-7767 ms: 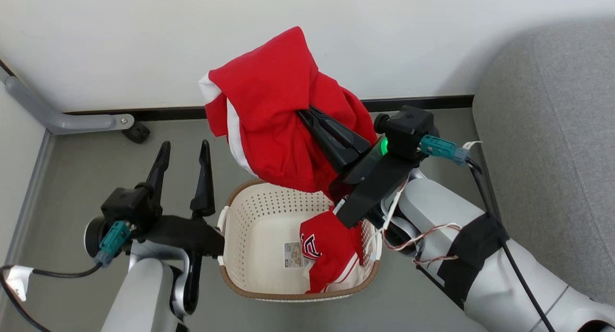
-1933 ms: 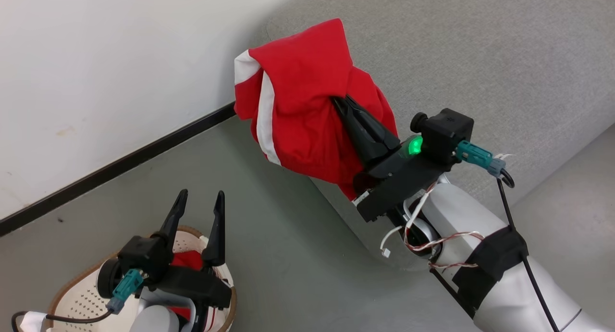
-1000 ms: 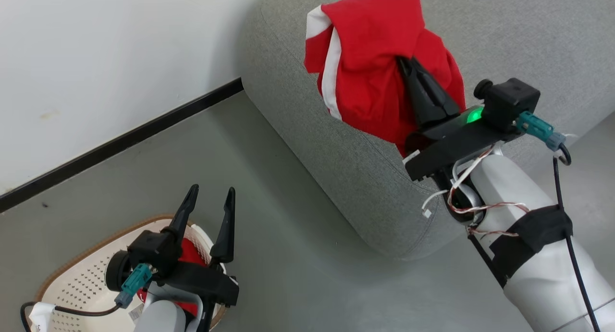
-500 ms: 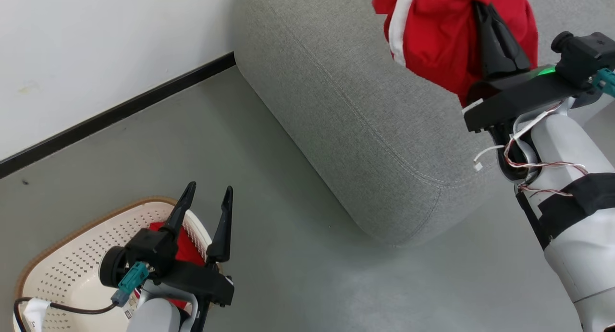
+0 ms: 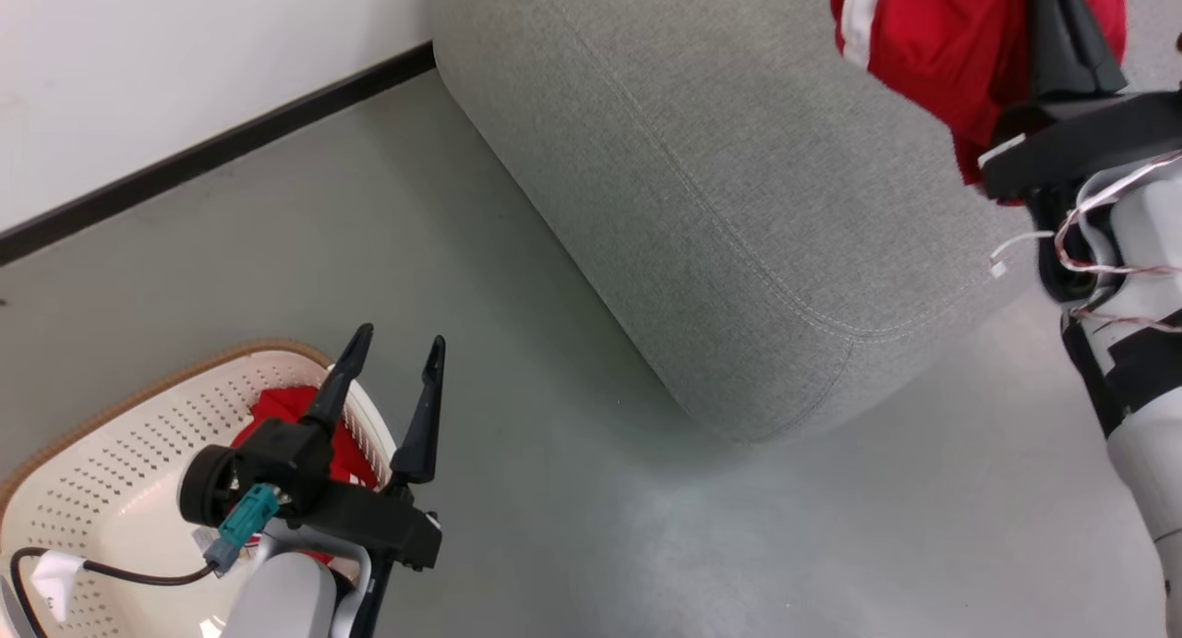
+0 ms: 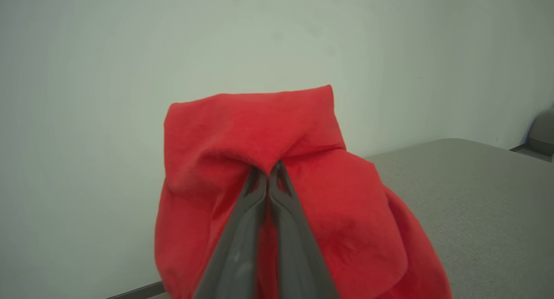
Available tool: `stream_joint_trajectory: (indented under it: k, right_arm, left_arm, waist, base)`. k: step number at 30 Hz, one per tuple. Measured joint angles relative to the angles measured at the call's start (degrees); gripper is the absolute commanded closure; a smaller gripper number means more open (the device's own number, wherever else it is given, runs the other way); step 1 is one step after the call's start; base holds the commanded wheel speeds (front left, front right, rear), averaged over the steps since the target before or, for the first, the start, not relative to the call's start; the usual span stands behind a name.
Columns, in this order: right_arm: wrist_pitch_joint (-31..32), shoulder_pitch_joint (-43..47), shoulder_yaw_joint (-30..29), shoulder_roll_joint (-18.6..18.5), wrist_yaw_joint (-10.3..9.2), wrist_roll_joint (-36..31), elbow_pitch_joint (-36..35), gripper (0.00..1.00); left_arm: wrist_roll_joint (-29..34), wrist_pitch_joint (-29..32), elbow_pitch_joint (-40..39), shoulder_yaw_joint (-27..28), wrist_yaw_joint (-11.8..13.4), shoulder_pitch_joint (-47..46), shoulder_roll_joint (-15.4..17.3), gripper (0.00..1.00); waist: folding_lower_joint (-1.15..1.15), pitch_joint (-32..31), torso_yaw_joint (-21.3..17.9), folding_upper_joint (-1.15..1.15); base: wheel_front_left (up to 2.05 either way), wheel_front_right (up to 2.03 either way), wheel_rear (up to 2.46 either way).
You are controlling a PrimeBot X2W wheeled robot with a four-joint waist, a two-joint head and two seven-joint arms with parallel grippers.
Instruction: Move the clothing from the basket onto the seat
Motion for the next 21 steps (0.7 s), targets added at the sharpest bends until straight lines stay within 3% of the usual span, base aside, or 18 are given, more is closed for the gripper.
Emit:
stream_joint_trajectory:
  k: [10,21]
  right_arm:
    - [0.0,-4.08,-2.97,-1.08,0.49,-0.2,1.72,1.0]
    - [0.0,-5.08,-10.05,-4.43,0.48,0.59,3.32,1.0]
  left_arm:
    - [0.16,0.0,-1.88,0.7,0.0,-0.01,1.08,0.0]
    - [0.51,0.0,-2.85,-0.35,0.0,-1.71,1.99,0.0]
  waist:
    - [0.0,4.61,0.45,-0.01]
    - [0.01,9.42,1.91,-0.01]
  base:
    - [0.0,0.0,0.0]
    - [0.0,0.0,0.0]
